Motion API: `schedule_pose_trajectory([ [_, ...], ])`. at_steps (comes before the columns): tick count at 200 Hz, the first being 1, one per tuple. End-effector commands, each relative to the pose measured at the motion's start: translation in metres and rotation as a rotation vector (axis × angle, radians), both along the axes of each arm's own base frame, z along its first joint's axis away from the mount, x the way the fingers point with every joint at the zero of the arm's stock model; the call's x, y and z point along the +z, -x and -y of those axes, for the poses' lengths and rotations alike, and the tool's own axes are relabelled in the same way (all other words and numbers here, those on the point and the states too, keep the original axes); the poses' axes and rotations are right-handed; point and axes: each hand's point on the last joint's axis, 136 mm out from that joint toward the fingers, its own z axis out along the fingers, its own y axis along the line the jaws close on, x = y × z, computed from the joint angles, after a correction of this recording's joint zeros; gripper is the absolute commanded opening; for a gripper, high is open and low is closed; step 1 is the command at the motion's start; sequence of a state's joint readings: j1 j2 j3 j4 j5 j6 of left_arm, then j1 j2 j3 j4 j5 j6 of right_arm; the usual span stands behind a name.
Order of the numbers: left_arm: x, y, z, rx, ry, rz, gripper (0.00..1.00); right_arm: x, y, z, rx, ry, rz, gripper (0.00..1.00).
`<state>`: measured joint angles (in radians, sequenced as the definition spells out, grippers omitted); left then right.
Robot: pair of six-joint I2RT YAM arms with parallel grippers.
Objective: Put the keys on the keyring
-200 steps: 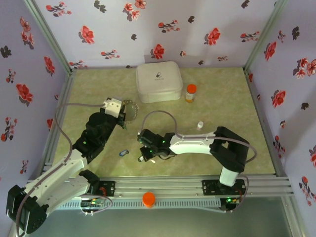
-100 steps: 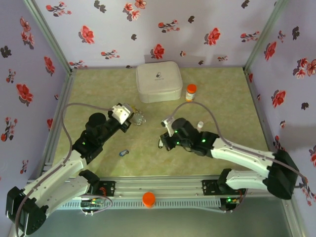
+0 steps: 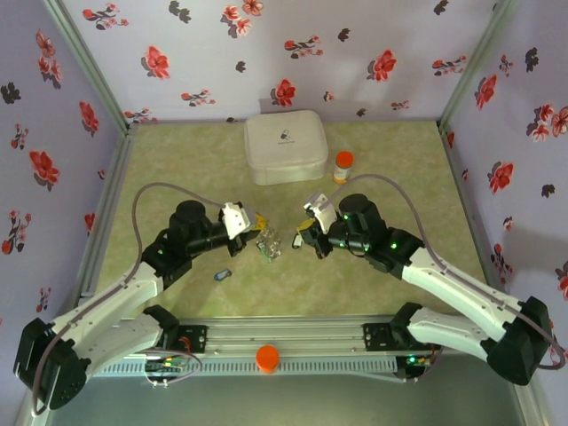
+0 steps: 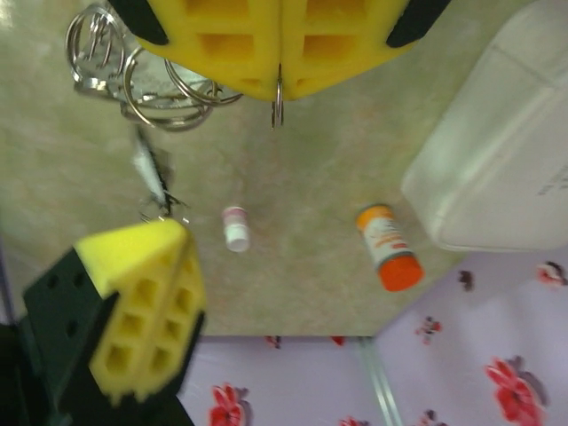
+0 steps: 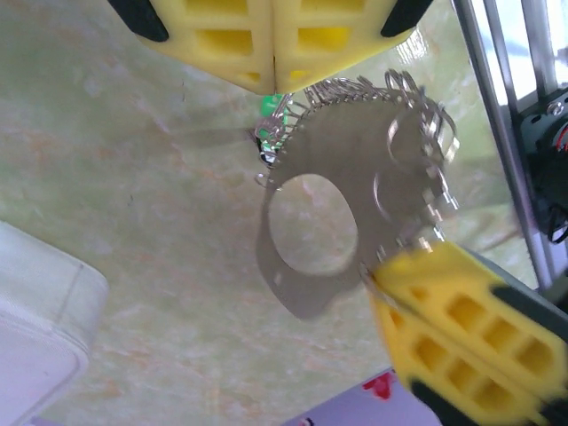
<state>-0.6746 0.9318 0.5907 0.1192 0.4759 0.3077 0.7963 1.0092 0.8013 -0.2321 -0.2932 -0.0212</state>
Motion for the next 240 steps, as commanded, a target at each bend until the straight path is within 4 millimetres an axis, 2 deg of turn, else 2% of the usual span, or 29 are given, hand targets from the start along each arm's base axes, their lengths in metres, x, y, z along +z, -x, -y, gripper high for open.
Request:
schedule_pose_trajectory([
  [1, 0.02, 0.014, 0.012, -0.103, 0.025, 0.041, 0.0, 0.024, 0.003, -0.006, 0.076, -0.011, 0.074, 0.0],
  [52, 0.022, 0.018, 0.021, -0.148, 0.038, 0.008, 0.0, 0.03, 0.007, -0.019, 0.182, 0.016, 0.08, 0.0],
  [78, 0.021, 0.018, 0.023, -0.149, 0.037, -0.011, 0.0, 0.026, 0.01, -0.025, 0.228, 0.032, 0.063, 0.0],
  [120, 0.02, 0.019, 0.025, -0.157, 0.026, -0.019, 0.0, 0.034, 0.014, -0.034, 0.278, -0.011, 0.053, 0.0],
  [240, 0.019, 0.021, 0.026, -0.172, 0.009, -0.008, 0.0, 0.038, 0.007, -0.042, 0.274, -0.034, 0.062, 0.0],
])
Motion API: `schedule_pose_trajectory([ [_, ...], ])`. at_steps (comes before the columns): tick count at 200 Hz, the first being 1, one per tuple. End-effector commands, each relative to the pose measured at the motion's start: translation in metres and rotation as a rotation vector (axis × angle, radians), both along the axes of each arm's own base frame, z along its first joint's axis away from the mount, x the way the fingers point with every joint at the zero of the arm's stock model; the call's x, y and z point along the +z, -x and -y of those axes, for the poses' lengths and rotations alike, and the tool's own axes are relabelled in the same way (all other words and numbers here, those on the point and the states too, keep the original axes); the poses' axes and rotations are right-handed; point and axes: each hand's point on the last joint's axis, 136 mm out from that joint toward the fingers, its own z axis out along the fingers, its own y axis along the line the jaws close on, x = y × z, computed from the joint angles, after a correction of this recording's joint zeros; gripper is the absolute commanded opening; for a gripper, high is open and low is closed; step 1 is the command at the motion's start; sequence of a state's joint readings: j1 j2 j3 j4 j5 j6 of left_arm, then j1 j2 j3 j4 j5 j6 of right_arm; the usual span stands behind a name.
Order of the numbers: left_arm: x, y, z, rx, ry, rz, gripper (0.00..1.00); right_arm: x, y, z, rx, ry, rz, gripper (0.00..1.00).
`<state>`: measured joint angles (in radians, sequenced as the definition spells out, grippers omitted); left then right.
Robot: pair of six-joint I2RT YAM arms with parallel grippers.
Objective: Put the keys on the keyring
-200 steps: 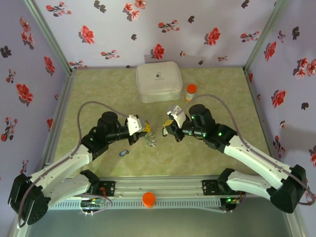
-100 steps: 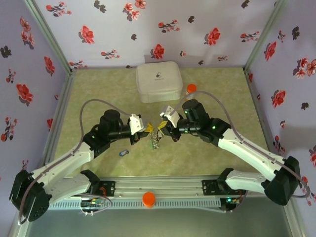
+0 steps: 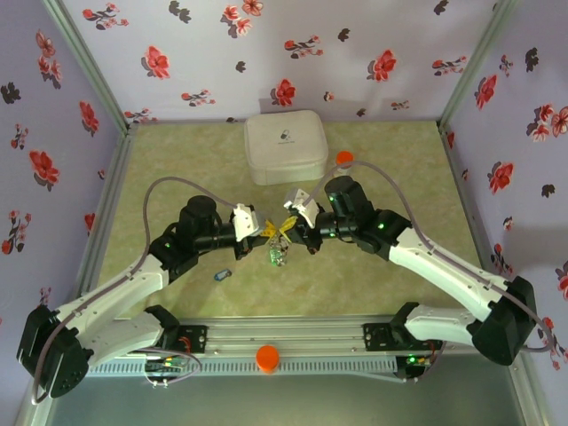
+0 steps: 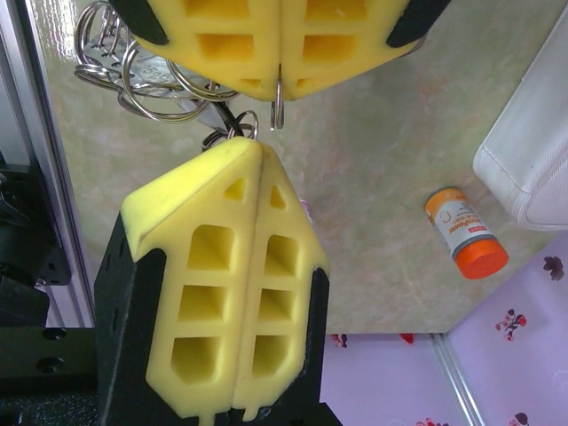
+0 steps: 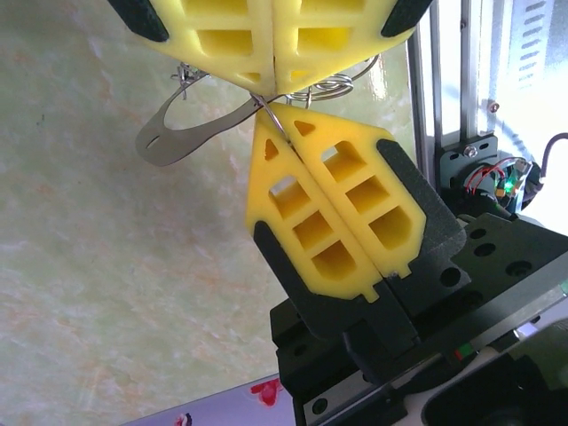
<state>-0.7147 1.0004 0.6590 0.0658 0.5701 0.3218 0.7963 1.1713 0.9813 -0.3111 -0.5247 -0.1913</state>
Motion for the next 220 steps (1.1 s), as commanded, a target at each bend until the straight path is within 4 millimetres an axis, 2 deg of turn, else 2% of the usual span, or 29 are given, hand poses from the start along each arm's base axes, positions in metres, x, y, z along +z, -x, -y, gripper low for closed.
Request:
schedule_pose_trajectory([
  [1, 0.017, 0.004, 0.005, -0.037, 0.027, 0.038, 0.0, 0.018, -0.007, -0.004, -0.006, -0.043, 0.045, 0.0],
  [83, 0.016, 0.007, 0.005, -0.056, 0.015, 0.048, 0.0, 0.015, -0.02, -0.003, -0.073, -0.021, 0.058, 0.0],
  [122, 0.016, 0.008, 0.005, -0.059, 0.02, 0.062, 0.0, 0.006, -0.023, -0.002, -0.083, 0.012, 0.043, 0.0],
  [181, 0.026, 0.01, 0.003, -0.059, 0.08, 0.149, 0.0, -0.004, -0.022, -0.002, -0.082, 0.029, 0.007, 0.0],
  [199, 0.028, 0.009, 0.002, -0.055, 0.09, 0.169, 0.0, 0.004, -0.024, 0.0, -0.104, 0.011, 0.012, 0.19],
  [220, 0.026, 0.009, 0.003, -0.053, 0.098, 0.178, 0.0, 0.021, -0.024, 0.007, -0.117, -0.044, 0.027, 0.36],
])
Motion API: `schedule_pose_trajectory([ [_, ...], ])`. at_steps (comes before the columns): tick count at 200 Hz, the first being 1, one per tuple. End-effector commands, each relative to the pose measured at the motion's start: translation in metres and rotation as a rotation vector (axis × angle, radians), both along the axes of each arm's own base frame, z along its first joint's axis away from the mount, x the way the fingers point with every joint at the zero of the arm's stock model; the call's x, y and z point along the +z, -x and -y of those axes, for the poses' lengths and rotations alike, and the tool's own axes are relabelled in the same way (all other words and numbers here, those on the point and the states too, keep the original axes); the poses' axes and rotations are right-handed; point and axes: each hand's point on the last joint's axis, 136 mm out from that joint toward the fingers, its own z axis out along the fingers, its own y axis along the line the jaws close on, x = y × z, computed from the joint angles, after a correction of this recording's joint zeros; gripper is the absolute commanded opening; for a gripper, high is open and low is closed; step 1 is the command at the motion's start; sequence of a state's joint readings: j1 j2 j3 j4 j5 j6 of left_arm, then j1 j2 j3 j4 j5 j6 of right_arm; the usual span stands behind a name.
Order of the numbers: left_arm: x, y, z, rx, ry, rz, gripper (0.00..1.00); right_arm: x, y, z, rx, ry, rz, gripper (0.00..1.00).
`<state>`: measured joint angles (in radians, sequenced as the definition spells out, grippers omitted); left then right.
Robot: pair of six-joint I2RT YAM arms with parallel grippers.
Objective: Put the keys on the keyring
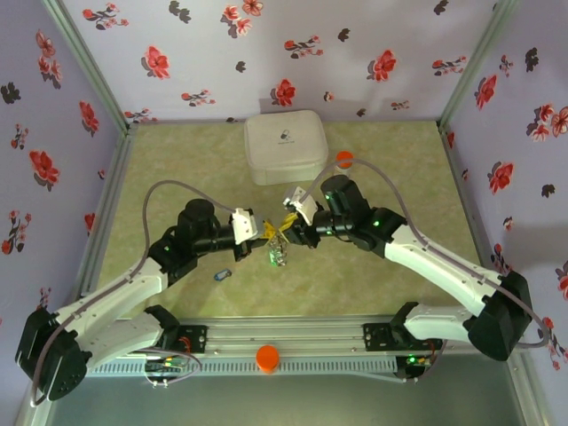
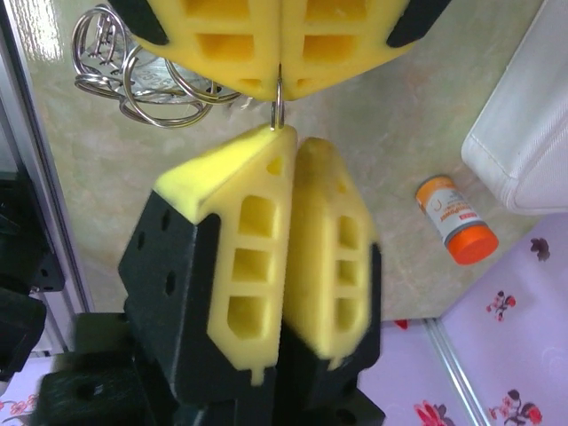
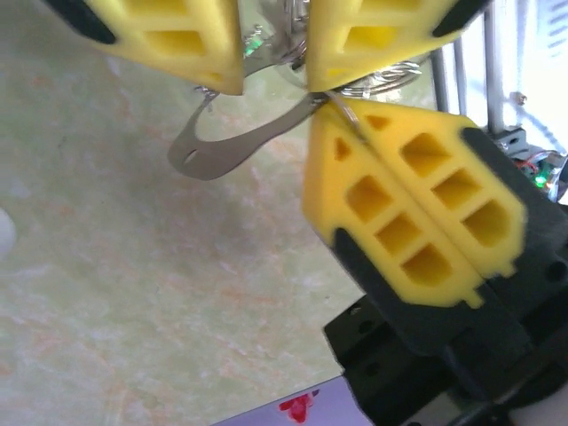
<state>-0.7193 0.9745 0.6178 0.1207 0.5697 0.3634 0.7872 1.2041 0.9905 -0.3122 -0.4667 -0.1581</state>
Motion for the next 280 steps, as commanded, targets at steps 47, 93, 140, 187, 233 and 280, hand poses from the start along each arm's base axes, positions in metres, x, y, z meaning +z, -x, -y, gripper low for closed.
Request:
schedule_pose_trajectory([
  [47, 0.036, 0.001, 0.006, -0.014, 0.26, 0.119, 0.0, 0.033, 0.006, 0.018, 0.066, -0.131, 0.233, 0.4],
  [93, 0.038, 0.003, 0.007, -0.032, 0.305, 0.123, 0.0, 0.032, 0.016, 0.013, 0.175, -0.177, 0.361, 0.35],
  [140, 0.03, 0.012, 0.012, -0.097, 0.274, 0.082, 0.0, 0.031, 0.015, 0.008, 0.193, -0.181, 0.357, 0.26],
  [187, 0.037, 0.014, 0.013, -0.11, 0.278, 0.084, 0.0, 0.028, 0.025, 0.001, 0.254, -0.204, 0.298, 0.26],
  [233, 0.038, 0.015, 0.014, -0.123, 0.276, 0.076, 0.0, 0.024, 0.027, -0.003, 0.285, -0.205, 0.261, 0.2],
  [280, 0.038, 0.015, 0.015, -0.13, 0.273, 0.073, 0.0, 0.027, 0.029, -0.008, 0.303, -0.232, 0.256, 0.09],
])
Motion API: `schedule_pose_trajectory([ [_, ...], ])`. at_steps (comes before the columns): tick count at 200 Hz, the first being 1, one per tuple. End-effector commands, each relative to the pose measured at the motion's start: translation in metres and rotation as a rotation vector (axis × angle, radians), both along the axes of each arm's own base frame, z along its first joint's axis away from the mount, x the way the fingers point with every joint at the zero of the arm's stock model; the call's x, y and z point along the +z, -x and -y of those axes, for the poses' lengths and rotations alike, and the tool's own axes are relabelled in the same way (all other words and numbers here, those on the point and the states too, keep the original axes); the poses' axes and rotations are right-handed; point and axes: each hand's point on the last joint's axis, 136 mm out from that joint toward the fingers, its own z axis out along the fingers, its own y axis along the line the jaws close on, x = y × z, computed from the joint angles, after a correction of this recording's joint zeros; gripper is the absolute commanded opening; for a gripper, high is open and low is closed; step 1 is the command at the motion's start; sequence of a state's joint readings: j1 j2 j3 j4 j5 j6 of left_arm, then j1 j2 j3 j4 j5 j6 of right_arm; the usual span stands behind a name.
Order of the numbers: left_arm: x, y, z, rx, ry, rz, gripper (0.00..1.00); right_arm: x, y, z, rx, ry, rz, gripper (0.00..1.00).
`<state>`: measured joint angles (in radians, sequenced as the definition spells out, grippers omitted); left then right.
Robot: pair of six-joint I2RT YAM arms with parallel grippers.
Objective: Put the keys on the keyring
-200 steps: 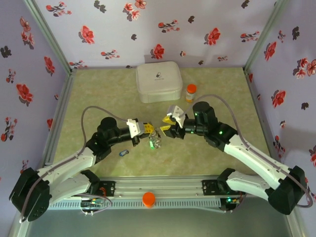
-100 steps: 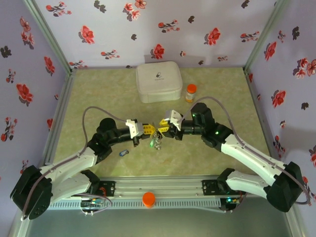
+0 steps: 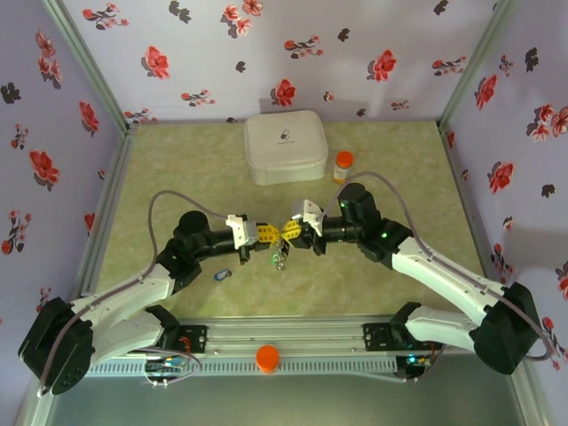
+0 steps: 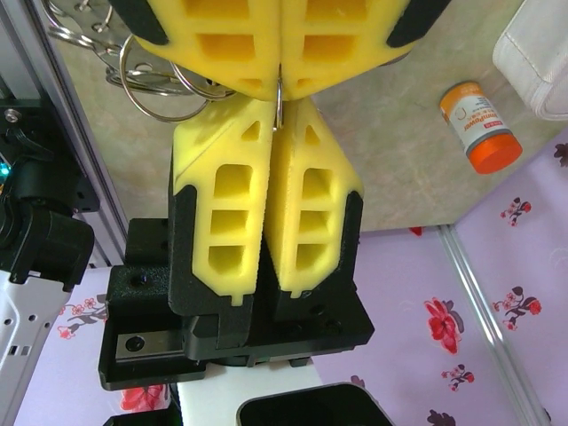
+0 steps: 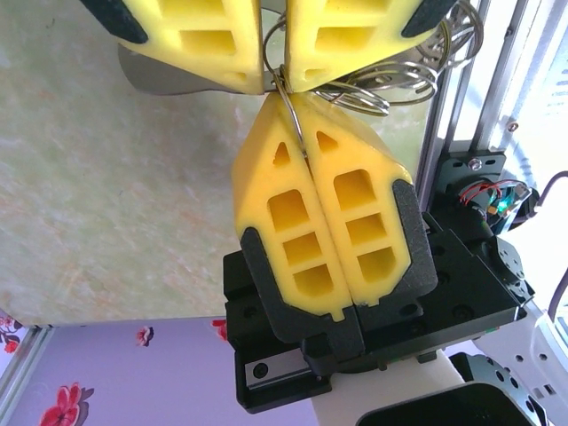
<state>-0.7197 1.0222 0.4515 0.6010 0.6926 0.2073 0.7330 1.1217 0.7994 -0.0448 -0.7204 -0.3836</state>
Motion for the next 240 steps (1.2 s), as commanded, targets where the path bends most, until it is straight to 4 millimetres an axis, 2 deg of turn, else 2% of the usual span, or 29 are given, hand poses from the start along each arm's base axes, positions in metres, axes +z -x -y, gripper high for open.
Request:
schedule_pose_trajectory([
  [1, 0.026, 0.001, 0.004, -0.029, 0.049, 0.039, 0.0, 0.021, 0.004, -0.009, 0.048, -0.059, 0.023, 0.09],
  [12, 0.024, 0.0, 0.005, -0.028, 0.041, 0.033, 0.0, 0.022, 0.005, -0.01, 0.06, -0.063, 0.023, 0.04],
  [18, 0.023, 0.0, 0.005, -0.028, 0.037, 0.032, 0.06, 0.022, 0.006, -0.011, 0.069, -0.065, 0.021, 0.0],
  [31, 0.021, 0.0, 0.005, -0.025, 0.021, 0.03, 0.11, 0.022, 0.007, -0.012, 0.076, -0.064, 0.02, 0.0],
  [46, 0.017, -0.002, 0.003, -0.005, -0.01, 0.025, 0.21, 0.021, 0.005, -0.011, 0.07, -0.035, 0.021, 0.0],
  [54, 0.016, -0.004, 0.001, 0.015, -0.031, 0.024, 0.24, 0.02, 0.003, -0.01, 0.058, -0.01, 0.029, 0.0],
  [66, 0.011, -0.008, -0.003, 0.053, -0.078, 0.016, 0.34, 0.016, 0.001, -0.006, 0.046, 0.049, 0.053, 0.0],
  [73, 0.008, -0.01, -0.006, 0.071, -0.115, 0.003, 0.35, 0.015, 0.001, -0.004, 0.046, 0.087, 0.057, 0.0],
  [91, 0.002, -0.011, -0.009, 0.088, -0.194, -0.025, 0.34, 0.013, 0.0, -0.001, 0.044, 0.18, 0.072, 0.0],
  [135, 0.002, -0.009, -0.014, 0.085, -0.243, -0.006, 0.24, 0.005, -0.002, 0.001, 0.047, 0.351, 0.132, 0.0],
  [206, 0.01, -0.008, -0.013, 0.076, -0.231, 0.028, 0.12, 0.011, -0.001, -0.013, 0.062, 0.335, 0.131, 0.0],
  [240, 0.011, -0.009, -0.011, 0.075, -0.216, 0.023, 0.12, 0.015, 0.0, -0.02, 0.054, 0.287, 0.105, 0.0],
])
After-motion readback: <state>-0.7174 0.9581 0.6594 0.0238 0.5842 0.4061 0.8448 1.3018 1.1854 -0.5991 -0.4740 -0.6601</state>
